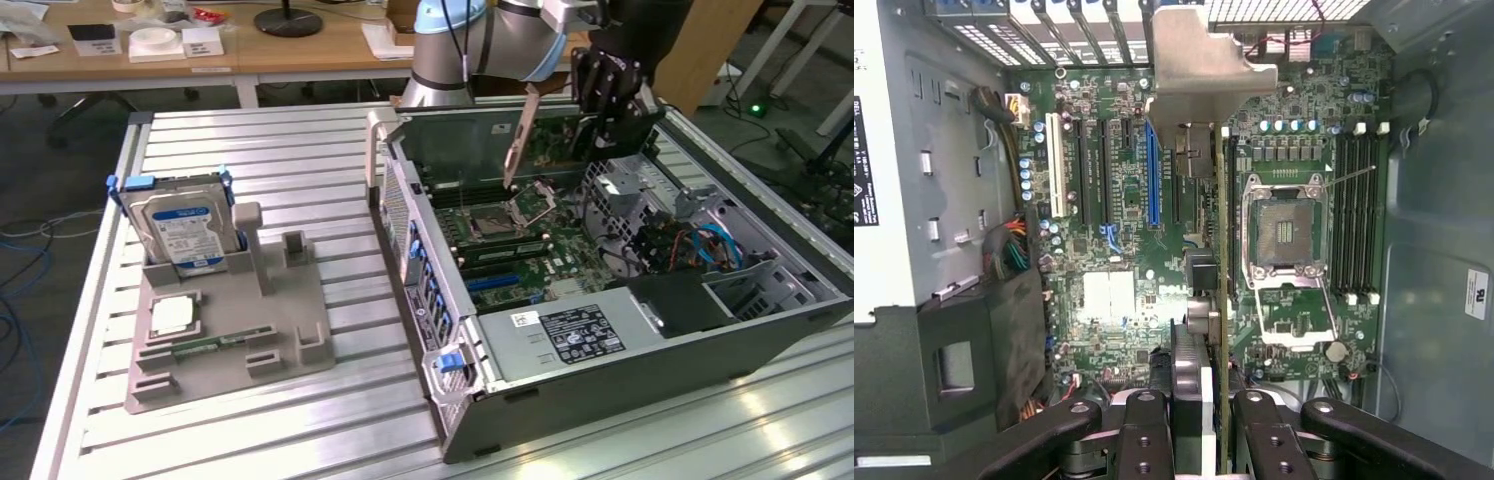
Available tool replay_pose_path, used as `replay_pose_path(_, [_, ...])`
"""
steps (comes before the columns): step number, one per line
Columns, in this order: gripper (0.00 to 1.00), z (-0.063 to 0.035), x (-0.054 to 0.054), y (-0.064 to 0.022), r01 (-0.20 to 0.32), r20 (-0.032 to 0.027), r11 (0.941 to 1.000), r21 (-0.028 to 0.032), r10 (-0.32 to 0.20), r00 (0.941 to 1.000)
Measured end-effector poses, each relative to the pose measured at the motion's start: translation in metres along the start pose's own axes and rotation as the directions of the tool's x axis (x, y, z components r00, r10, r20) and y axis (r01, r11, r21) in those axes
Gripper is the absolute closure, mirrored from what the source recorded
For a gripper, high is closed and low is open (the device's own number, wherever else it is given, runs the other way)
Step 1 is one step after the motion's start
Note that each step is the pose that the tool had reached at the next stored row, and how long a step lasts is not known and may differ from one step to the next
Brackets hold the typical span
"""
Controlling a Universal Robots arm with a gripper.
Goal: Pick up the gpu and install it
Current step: 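Insert the gpu into the slot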
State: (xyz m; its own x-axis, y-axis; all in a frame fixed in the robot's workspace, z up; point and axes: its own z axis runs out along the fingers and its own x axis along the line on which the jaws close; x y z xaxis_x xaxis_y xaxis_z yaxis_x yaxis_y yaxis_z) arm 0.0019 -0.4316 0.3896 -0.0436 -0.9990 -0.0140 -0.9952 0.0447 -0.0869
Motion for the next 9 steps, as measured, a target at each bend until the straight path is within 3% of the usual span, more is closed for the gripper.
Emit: replay_pose_path(9, [0.72, 0.0054, 0.0001, 0.0008, -0.007, -0.0017, 1.0000, 0.0001, 0.007, 1.0000])
